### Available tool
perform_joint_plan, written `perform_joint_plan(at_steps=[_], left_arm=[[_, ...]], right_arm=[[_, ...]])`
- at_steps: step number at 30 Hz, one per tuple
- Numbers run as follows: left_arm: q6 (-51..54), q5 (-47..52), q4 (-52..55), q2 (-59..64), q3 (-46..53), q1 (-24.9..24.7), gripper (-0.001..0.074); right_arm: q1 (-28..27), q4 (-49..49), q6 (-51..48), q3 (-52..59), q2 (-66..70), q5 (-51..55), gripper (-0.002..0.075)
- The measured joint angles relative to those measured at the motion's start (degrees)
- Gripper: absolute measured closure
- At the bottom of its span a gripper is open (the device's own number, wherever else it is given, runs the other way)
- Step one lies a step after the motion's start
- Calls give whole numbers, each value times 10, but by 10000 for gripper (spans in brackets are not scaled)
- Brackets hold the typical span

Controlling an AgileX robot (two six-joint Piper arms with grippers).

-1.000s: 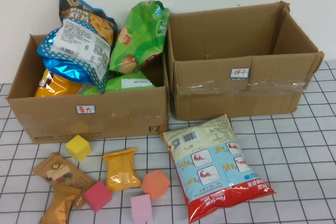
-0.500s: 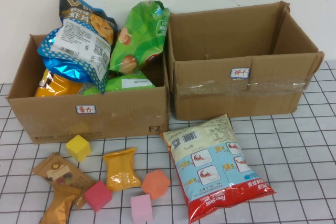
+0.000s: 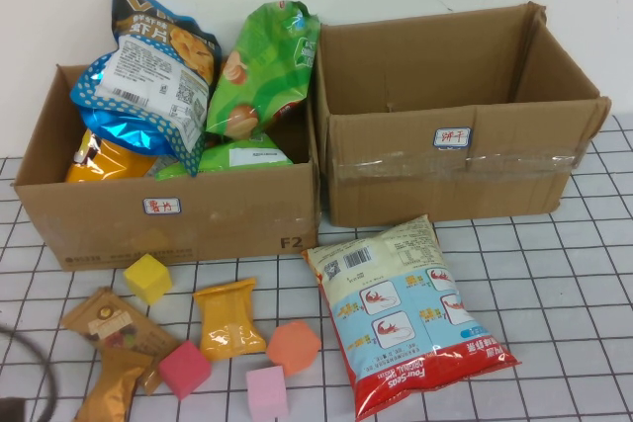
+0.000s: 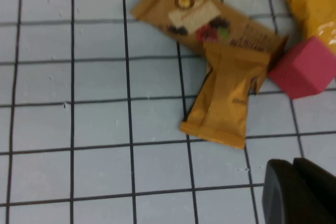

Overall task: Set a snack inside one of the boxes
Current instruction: Pick up the biscuit

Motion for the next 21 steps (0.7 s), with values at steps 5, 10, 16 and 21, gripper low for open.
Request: perform_joint_plan(at_steps=[5, 10, 16, 21], left_arm=[[28, -30, 0, 113, -12, 0, 689], [66, -43, -12, 215, -33, 0, 415], [88, -42, -37, 335, -82, 0, 189], [101, -61, -44, 417, -113, 0, 169]], right_arm=[[0, 25, -30, 10, 9, -1, 727], [16, 39, -49, 19, 9, -6, 727], [30, 40, -56, 19, 9, -16, 727], [30, 41, -56, 19, 9, -19, 727]])
